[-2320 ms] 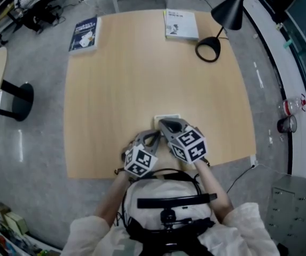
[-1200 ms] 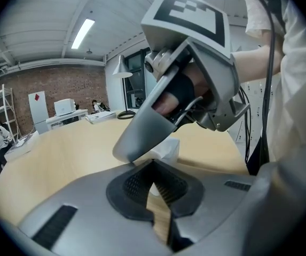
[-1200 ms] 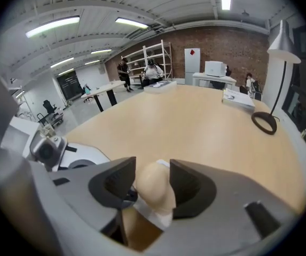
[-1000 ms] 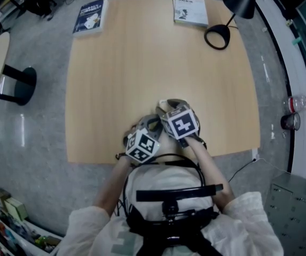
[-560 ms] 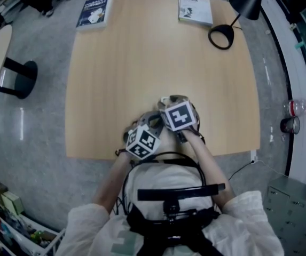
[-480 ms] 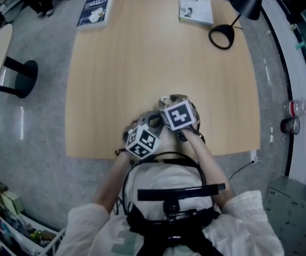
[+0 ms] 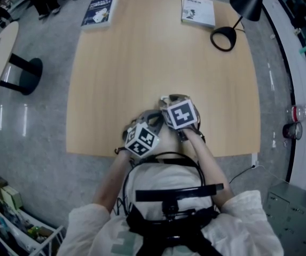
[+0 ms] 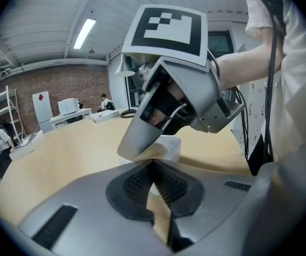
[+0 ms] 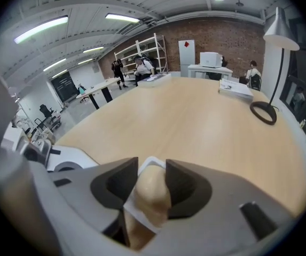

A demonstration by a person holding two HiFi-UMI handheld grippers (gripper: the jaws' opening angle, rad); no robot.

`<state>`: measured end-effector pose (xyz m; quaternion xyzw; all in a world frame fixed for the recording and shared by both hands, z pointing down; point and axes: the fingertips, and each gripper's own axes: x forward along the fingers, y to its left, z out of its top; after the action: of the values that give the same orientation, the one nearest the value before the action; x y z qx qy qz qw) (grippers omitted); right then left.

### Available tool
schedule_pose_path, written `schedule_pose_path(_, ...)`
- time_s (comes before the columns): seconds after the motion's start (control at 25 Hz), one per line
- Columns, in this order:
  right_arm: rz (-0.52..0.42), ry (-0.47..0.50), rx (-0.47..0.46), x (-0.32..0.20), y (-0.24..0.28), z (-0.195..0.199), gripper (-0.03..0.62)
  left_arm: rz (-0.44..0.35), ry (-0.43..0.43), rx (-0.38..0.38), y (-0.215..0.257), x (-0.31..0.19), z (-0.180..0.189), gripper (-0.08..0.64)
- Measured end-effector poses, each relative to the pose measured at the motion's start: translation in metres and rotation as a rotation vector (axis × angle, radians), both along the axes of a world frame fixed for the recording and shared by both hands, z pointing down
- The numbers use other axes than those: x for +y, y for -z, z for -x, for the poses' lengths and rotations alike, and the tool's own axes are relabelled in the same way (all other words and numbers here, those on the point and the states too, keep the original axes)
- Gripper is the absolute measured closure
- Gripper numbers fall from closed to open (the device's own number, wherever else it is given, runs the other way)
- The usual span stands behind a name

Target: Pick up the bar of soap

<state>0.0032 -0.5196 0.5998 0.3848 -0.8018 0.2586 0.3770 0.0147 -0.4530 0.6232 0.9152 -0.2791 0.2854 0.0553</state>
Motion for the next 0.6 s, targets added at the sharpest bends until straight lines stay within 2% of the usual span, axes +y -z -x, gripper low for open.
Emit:
schedule_pose_path(0.12,0.014,0.004,-0.033,0.007,0.002,-0.004,0.456,0.009,0.021,-0.005,-0.001,0.000,0.001,0.555)
schedule_pose_path(0.6,-0.036,-0.033,-0.139,0.016,0.029,-0.046,0.456,0.010,0.066,-0.039,0.004,-0.003,0.003,0.555)
